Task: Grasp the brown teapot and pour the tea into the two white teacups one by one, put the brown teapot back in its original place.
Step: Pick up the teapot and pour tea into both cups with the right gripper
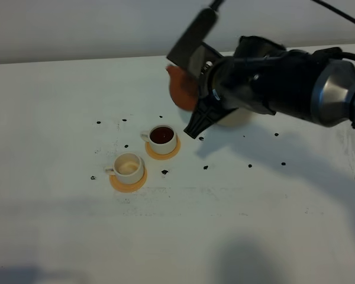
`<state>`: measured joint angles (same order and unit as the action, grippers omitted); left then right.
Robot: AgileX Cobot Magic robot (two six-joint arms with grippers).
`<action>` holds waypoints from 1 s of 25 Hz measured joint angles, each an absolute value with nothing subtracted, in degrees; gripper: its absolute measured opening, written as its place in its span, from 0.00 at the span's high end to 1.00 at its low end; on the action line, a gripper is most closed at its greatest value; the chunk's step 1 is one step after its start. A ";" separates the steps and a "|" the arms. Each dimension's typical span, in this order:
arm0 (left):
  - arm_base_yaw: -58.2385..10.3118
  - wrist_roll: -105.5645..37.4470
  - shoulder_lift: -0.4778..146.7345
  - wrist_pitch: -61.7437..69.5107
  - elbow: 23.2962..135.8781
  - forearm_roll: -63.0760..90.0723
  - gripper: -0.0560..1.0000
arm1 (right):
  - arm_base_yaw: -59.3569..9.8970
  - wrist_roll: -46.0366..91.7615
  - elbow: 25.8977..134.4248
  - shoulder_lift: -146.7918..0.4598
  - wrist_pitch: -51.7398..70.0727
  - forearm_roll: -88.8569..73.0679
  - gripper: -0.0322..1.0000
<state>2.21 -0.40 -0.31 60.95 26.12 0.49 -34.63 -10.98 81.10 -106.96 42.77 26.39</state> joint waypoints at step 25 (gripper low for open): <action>2.21 -0.40 -0.31 60.95 26.12 0.49 0.74 | -28.72 -6.12 77.69 -113.37 37.49 6.20 0.88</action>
<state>2.21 -0.40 -0.31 60.95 26.12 0.49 -28.72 -6.12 77.69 -113.37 37.49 6.20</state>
